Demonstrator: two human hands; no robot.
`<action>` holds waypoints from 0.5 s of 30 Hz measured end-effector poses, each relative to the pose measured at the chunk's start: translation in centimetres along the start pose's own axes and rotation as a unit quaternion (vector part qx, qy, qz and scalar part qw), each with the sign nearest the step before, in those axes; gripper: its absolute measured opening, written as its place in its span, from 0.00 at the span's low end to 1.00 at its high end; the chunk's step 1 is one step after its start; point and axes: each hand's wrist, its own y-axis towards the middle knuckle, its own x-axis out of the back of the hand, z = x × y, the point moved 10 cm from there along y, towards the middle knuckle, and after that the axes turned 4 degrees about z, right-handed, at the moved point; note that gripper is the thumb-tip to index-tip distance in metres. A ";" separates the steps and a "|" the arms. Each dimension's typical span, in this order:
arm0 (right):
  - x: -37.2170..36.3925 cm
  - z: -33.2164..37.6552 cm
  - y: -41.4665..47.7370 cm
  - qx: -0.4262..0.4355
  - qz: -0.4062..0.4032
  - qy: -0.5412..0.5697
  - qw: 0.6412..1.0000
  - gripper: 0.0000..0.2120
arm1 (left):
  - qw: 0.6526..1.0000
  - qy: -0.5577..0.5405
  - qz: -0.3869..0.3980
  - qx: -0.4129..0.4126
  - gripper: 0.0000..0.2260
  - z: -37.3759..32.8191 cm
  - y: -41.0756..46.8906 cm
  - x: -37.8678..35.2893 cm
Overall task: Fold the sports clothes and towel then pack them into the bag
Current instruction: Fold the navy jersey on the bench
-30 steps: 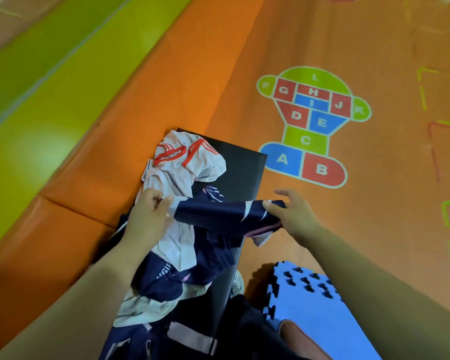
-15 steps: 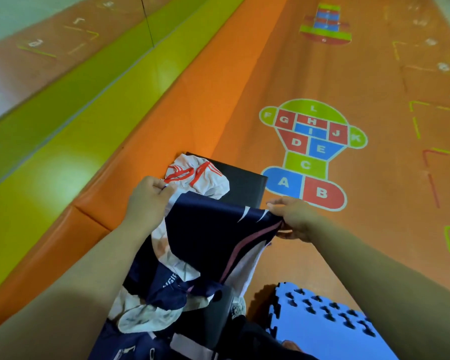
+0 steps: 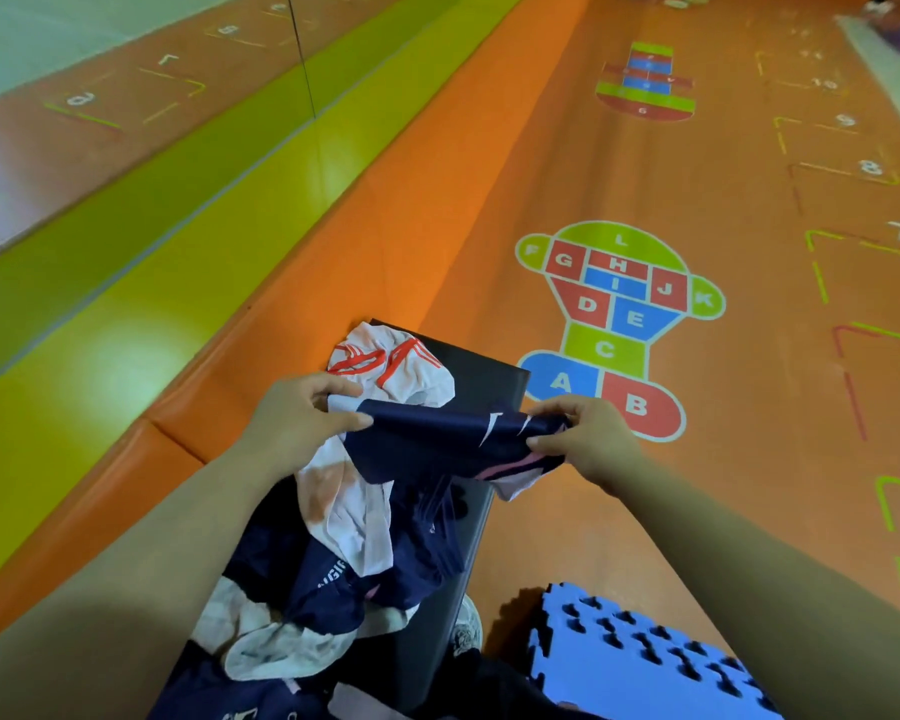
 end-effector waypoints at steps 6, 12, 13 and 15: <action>-1.5 -0.5 -0.2 -0.007 0.082 -0.180 0.980 0.17 | 0.987 0.155 0.043 -0.012 0.16 0.4 0.1 -1.4; -1.2 0.9 3.2 -0.002 0.074 -0.280 0.957 0.06 | 0.975 0.212 0.057 -0.025 0.10 0.4 3.7 -2.2; -1.0 1.3 4.0 -0.001 0.069 -0.295 0.953 0.05 | 0.971 0.229 0.063 -0.033 0.09 0.1 4.5 -2.4; -0.6 1.9 6.2 0.008 0.061 -0.315 0.947 0.04 | 0.964 0.252 0.065 -0.053 0.06 -0.7 6.4 -2.5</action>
